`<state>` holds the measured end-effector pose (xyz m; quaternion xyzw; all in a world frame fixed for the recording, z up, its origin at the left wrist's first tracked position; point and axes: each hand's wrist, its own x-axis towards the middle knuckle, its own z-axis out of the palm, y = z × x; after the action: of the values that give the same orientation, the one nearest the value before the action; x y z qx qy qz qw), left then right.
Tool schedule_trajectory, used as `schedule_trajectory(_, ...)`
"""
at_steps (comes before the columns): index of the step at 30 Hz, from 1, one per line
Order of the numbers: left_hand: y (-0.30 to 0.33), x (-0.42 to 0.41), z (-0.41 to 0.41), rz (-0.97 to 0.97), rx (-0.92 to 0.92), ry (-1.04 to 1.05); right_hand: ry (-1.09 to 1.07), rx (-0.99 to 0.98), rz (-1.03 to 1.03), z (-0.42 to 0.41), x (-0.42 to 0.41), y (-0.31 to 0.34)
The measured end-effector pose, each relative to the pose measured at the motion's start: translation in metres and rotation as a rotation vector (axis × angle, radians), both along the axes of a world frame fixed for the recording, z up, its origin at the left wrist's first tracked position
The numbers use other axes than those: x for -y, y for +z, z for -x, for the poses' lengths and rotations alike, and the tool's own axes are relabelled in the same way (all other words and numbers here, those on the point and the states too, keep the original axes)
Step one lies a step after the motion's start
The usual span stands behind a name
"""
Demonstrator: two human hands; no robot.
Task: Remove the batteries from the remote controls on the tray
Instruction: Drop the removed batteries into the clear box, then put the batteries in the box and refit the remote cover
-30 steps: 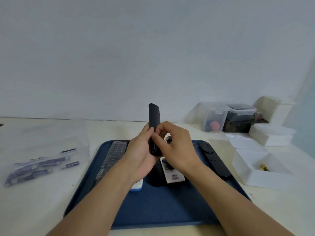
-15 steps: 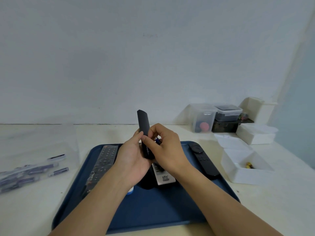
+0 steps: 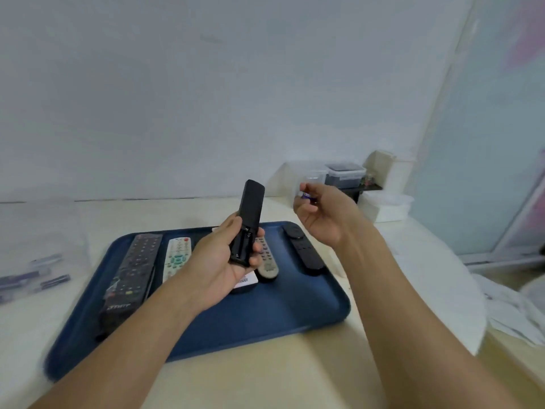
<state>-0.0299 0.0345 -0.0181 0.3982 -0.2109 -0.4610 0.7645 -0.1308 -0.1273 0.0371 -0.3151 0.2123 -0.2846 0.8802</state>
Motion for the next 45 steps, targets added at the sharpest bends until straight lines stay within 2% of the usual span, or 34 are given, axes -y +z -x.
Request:
schedule_trajectory(2, 0.0, 0.0, -0.001, 0.0, 0.034, 0.008, -0.08, -0.172, 0.21, 0.033, 0.022, 0.004)
schedule_trajectory(5, -0.003, -0.001, 0.001, -0.019, 0.085, 0.002, -0.199, -0.602, 0.632, 0.075, 0.052, 0.008)
schedule_trajectory(8, -0.006, 0.001, 0.006, -0.046, 0.107, -0.004, -0.094, -1.128, 0.998, 0.095, 0.066, 0.003)
schedule_trajectory(10, -0.007, 0.002, 0.006, -0.048, 0.123, -0.002, 0.014, -1.24, 1.106, 0.096, 0.069, -0.002)
schedule_trajectory(14, -0.006, 0.0, 0.007, -0.051, 0.142, 0.009, 0.09, -1.232, 1.051, 0.094, 0.068, -0.001)
schedule_trajectory(16, -0.006, -0.003, 0.009, -0.06, 0.14, 0.018, 0.047, -1.261, 1.172, 0.095, 0.063, 0.003)
schedule_trajectory(18, -0.004, -0.006, 0.009, -0.06, 0.136, 0.031, -0.087, -1.243, 1.353, 0.092, 0.051, 0.007)
schedule_trajectory(20, 0.003, -0.011, 0.007, -0.044, 0.102, 0.074, -0.202, -1.069, 1.463, 0.079, 0.026, 0.01)
schedule_trajectory(21, 0.009, -0.016, 0.002, -0.025, 0.077, 0.113, -0.193, -0.928, 1.463, 0.066, 0.007, 0.012)
schedule_trajectory(24, 0.029, -0.041, -0.021, 0.008, 0.085, 0.272, -0.008, -0.585, 1.449, 0.021, -0.062, 0.017)
schedule_trajectory(27, 0.044, -0.088, -0.053, -0.048, 0.233, 0.492, 0.126, -0.447, 1.632, -0.031, -0.122, 0.015)
schedule_trajectory(30, 0.044, -0.151, -0.092, -0.232, 0.413, 0.772, 0.237, -0.356, 1.797, -0.082, -0.172, 0.013)
schedule_trajectory(33, 0.035, -0.203, -0.122, -0.403, 0.532, 1.043, 0.352, -0.303, 1.863, -0.126, -0.204, 0.009)
schedule_trajectory(36, 0.021, -0.234, -0.14, -0.456, 0.639, 1.278, 0.361, -0.301, 1.92, -0.166, -0.216, 0.002)
schedule_trajectory(40, 0.005, -0.249, -0.155, -0.543, 0.73, 1.436, 0.442, -0.395, 1.944, -0.196, -0.215, -0.008)
schedule_trajectory(43, -0.006, -0.249, -0.159, -0.464, 0.792, 1.543, 0.512, -0.463, 1.979, -0.205, -0.219, -0.014)
schedule_trajectory(45, -0.014, -0.249, -0.16, -0.456, 0.871, 1.544, 0.55, -0.45, 1.941, -0.208, -0.222, -0.017)
